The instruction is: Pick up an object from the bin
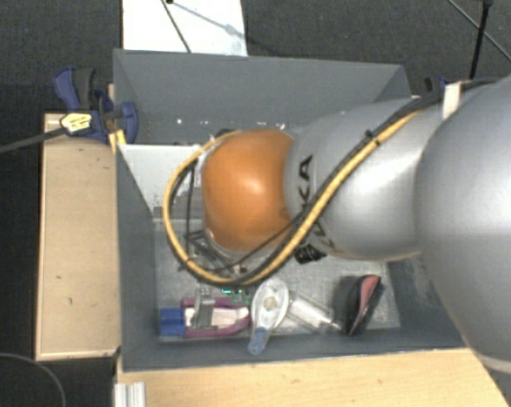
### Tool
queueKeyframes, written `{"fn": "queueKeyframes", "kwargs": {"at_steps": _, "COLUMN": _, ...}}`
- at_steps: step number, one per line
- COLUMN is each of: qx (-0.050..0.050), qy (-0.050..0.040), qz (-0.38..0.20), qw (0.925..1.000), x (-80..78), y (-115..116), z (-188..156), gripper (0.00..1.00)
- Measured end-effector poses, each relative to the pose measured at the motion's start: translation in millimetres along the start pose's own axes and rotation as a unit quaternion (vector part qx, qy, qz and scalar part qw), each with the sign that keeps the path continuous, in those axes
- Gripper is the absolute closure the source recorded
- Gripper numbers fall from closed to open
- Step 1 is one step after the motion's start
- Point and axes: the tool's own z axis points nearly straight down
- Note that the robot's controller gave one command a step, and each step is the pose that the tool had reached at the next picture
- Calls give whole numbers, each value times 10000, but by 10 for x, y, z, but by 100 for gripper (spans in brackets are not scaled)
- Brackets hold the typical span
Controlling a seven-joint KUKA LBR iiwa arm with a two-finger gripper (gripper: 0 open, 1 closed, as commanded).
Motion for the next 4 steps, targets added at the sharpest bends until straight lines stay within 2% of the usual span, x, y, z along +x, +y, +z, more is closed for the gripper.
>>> {"fn": "queueKeyframes", "kwargs": {"at_steps": 1, "qx": -5, "qy": -75, "qz": -2119, "qw": 9773, "x": 50, "y": -327, "z": 891, "gripper": 0}}
{"fn": "queueKeyframes", "kwargs": {"at_steps": 2, "qx": -2, "qy": -73, "qz": -2091, "qw": 9779, "x": 48, "y": -330, "z": 892, "gripper": 100}}
{"fn": "queueKeyframes", "kwargs": {"at_steps": 3, "qx": -7, "qy": -74, "qz": -1836, "qw": 9830, "x": -17, "y": -293, "z": 12, "gripper": 100}}
{"fn": "queueKeyframes", "kwargs": {"at_steps": 4, "qx": 4, "qy": -65, "qz": -2628, "qw": 9648, "x": -550, "y": -399, "z": -392, "gripper": 100}}
